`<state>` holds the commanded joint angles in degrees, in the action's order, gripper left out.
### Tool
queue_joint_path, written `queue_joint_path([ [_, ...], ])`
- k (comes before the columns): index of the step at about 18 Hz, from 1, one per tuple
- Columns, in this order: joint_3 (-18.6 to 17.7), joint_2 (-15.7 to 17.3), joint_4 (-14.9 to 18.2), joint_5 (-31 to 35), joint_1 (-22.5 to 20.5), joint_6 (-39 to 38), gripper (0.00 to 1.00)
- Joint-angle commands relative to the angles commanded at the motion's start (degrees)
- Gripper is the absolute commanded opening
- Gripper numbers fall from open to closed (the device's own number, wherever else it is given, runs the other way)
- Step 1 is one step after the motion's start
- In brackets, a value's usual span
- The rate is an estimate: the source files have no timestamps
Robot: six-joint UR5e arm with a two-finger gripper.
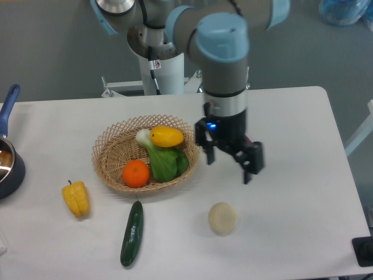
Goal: Place the mango in the basket
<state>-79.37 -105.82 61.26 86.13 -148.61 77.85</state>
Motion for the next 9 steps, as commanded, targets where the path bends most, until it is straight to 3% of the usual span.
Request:
queue_joint_path([
  [4, -0.6, 1.4, 4.1, -4.5, -7.0, 10.5, 1.0],
  [9, -3.2, 4.5, 4.8, -6.4, -12.1, 18.9, 1.0],
])
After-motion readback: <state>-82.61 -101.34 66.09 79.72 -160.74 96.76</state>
